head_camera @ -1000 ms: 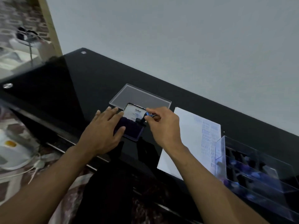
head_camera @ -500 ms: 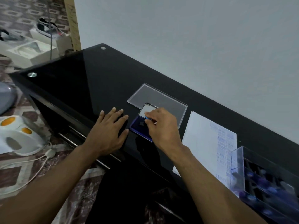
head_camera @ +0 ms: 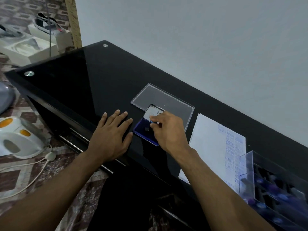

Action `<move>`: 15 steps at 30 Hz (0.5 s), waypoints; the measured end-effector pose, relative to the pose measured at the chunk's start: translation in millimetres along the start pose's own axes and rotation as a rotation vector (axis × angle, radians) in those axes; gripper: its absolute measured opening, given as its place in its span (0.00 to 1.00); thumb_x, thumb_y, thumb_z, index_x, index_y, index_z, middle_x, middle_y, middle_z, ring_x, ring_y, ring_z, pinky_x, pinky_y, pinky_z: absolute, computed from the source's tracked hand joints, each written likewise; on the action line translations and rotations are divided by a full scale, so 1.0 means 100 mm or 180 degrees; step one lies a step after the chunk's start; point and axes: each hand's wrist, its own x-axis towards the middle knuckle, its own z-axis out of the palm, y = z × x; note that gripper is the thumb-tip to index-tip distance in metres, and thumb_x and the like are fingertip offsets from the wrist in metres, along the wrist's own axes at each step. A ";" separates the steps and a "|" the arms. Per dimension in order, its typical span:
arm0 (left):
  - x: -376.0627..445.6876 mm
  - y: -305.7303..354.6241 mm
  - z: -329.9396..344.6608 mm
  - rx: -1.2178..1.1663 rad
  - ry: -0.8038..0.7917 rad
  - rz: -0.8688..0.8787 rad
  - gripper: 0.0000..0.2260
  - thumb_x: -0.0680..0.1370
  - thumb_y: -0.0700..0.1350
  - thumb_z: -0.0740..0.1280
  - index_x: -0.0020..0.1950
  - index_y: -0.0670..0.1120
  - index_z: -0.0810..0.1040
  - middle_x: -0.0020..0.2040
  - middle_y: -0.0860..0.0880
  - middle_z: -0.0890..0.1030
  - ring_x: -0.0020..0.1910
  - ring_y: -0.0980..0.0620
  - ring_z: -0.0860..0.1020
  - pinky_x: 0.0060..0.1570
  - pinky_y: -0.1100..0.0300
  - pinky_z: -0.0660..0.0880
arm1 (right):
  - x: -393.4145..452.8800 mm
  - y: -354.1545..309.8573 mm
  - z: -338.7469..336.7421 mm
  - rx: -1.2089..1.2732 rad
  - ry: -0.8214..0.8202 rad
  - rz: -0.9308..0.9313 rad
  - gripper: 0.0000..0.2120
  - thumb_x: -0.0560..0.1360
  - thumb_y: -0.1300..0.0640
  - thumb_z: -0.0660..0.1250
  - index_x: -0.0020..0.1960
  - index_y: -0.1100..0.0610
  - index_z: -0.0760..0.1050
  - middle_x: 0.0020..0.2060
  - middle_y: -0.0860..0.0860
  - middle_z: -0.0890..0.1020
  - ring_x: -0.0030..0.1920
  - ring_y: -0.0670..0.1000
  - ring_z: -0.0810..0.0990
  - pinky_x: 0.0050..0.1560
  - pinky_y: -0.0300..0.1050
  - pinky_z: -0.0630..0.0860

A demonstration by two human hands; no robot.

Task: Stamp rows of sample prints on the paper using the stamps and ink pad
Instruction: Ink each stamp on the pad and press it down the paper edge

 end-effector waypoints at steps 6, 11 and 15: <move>0.00 0.00 0.01 0.0025 0.0010 -0.0006 0.27 0.81 0.61 0.51 0.75 0.52 0.69 0.78 0.49 0.66 0.80 0.48 0.57 0.78 0.40 0.52 | 0.03 -0.01 0.01 0.0077 -0.0081 0.0166 0.10 0.76 0.56 0.71 0.57 0.53 0.83 0.53 0.49 0.82 0.50 0.46 0.79 0.53 0.36 0.76; 0.00 0.00 0.01 0.0026 0.0016 -0.0004 0.27 0.80 0.61 0.50 0.75 0.52 0.69 0.78 0.49 0.66 0.80 0.48 0.57 0.78 0.40 0.52 | 0.02 -0.02 -0.02 0.0037 -0.0157 0.0145 0.10 0.76 0.57 0.70 0.57 0.53 0.83 0.53 0.50 0.83 0.52 0.47 0.80 0.57 0.43 0.78; 0.00 0.00 0.01 0.0042 0.0002 -0.0019 0.27 0.80 0.61 0.50 0.75 0.52 0.69 0.78 0.49 0.65 0.80 0.48 0.57 0.78 0.40 0.51 | 0.01 -0.02 -0.04 0.0090 -0.0142 0.0176 0.09 0.75 0.57 0.71 0.55 0.53 0.84 0.52 0.49 0.83 0.52 0.46 0.79 0.56 0.40 0.77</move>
